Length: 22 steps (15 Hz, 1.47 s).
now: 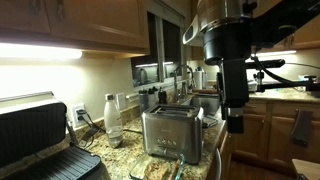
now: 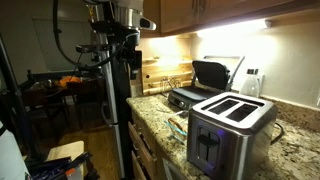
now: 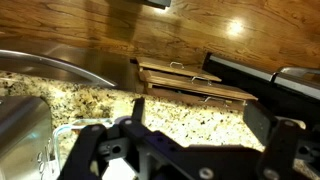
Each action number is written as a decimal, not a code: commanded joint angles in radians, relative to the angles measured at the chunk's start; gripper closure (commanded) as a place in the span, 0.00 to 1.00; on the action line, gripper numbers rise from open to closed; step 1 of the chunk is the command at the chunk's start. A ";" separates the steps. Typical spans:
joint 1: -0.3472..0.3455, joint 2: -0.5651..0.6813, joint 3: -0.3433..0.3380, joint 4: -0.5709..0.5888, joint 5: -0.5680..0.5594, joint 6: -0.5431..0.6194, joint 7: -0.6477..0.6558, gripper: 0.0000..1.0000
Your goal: Put one slice of bread in the toaster
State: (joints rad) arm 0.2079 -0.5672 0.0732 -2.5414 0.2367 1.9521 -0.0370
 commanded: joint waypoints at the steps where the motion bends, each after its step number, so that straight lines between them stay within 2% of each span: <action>1: -0.012 0.000 0.010 0.002 0.006 -0.003 -0.005 0.00; 15: -0.012 0.000 0.010 0.002 0.006 -0.003 -0.005 0.00; 22: -0.018 0.078 0.024 0.025 0.004 0.031 0.013 0.00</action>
State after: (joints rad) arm 0.2045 -0.5339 0.0792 -2.5333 0.2367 1.9565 -0.0366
